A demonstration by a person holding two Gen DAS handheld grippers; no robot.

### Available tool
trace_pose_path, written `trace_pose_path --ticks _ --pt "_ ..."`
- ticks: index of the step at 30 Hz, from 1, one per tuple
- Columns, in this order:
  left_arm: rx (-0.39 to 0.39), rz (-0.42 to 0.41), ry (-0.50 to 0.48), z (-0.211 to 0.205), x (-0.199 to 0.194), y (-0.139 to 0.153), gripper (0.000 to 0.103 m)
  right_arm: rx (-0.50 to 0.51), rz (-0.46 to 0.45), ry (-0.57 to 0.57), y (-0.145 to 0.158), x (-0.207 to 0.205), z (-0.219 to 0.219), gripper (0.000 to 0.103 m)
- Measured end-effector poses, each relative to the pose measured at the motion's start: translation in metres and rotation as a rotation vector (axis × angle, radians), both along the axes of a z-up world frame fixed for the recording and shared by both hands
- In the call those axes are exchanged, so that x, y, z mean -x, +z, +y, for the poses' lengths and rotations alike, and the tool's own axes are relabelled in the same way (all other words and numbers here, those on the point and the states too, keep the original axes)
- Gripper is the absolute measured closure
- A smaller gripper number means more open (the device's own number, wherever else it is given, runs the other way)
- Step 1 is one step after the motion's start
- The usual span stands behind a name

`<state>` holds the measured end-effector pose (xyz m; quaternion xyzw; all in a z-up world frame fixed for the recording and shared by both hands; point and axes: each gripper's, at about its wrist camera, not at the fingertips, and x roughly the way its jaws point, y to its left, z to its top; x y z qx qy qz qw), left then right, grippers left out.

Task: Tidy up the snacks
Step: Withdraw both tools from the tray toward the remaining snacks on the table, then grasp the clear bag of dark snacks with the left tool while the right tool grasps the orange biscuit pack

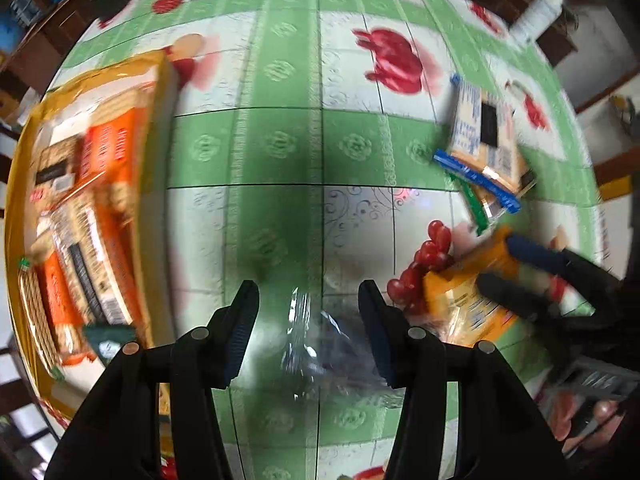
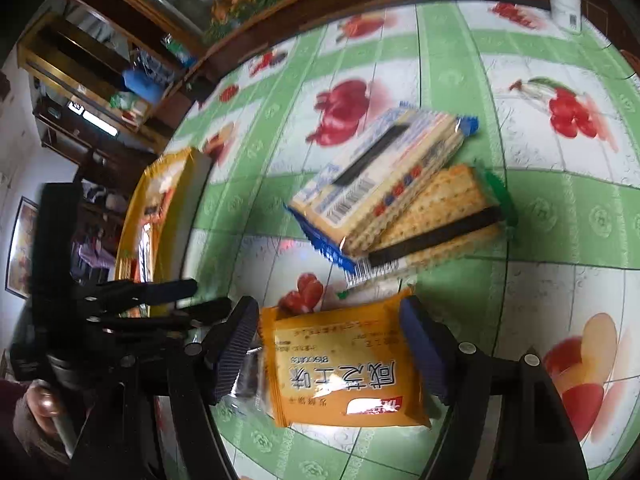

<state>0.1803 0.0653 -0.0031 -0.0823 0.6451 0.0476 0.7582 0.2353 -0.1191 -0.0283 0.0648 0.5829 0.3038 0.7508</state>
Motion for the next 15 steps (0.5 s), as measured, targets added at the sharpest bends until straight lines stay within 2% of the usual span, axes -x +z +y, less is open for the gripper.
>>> trace_pose_path --ticks 3,5,6,8,10,15 --pt "-0.004 -0.030 -0.010 0.000 0.013 0.011 0.053 0.069 0.008 0.124 0.003 0.014 0.008 0.029" --pt "-0.002 -0.041 -0.008 -0.002 0.019 0.013 0.053 0.159 -0.058 0.206 0.008 0.029 0.016 0.029" --pt "0.027 -0.048 0.001 -0.005 0.024 0.014 0.053 0.201 -0.079 0.232 0.009 0.035 0.021 0.029" --pt "0.055 -0.055 0.013 -0.012 0.031 0.014 0.053 0.220 -0.112 0.285 0.012 0.045 0.029 0.028" --pt "0.087 -0.074 0.028 -0.015 0.038 0.018 0.053 0.255 -0.194 0.363 0.018 0.057 0.041 0.029" --pt "0.168 -0.064 0.084 0.000 0.050 0.016 0.053 0.414 -0.358 0.626 0.016 0.083 0.064 0.031"
